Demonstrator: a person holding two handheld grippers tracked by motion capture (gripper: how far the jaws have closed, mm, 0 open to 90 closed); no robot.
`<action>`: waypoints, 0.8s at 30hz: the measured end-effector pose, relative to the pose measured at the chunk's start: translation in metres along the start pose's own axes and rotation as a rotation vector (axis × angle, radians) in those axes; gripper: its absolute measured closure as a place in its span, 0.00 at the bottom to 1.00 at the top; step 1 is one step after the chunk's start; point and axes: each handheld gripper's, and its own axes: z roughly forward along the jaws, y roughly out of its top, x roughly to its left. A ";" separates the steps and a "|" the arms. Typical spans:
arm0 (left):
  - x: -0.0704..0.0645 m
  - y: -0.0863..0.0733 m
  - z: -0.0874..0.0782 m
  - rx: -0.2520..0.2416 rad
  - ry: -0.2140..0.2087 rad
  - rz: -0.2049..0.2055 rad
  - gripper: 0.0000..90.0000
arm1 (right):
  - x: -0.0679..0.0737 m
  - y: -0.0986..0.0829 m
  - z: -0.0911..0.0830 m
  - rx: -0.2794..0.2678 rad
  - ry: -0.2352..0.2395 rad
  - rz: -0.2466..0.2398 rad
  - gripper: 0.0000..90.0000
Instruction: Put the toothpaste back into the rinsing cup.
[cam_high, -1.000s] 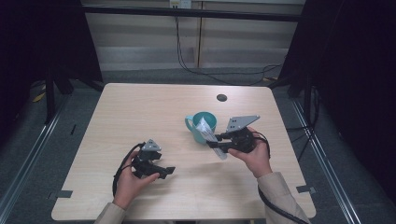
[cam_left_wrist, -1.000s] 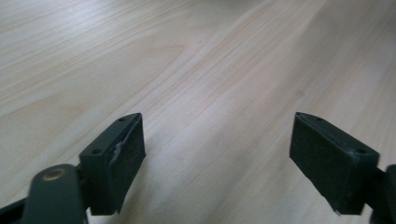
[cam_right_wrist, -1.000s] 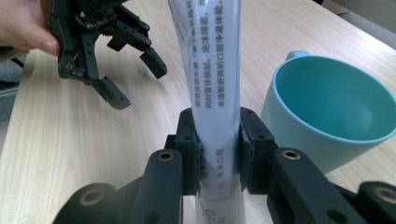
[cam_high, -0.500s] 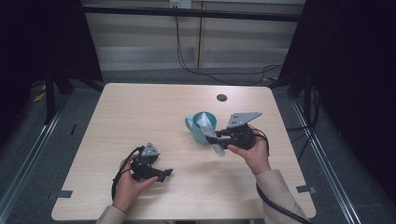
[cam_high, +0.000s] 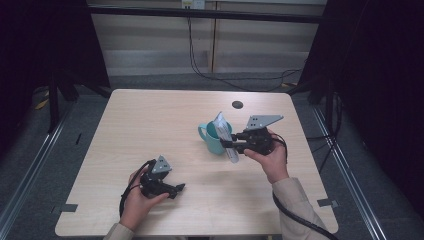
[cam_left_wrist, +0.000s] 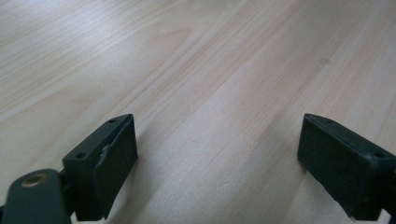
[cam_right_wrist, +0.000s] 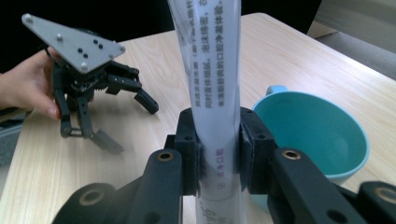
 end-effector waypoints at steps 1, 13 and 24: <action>0.000 0.000 0.000 0.001 -0.001 0.001 0.12 | 0.000 0.000 0.000 0.000 0.000 0.000 0.80; -0.001 0.000 0.001 0.005 -0.004 0.005 0.09 | -0.007 0.009 -0.004 -0.050 -0.005 0.020 0.80; -0.001 0.001 0.002 0.011 -0.009 0.020 0.06 | -0.013 0.018 -0.003 -0.092 -0.010 0.020 0.80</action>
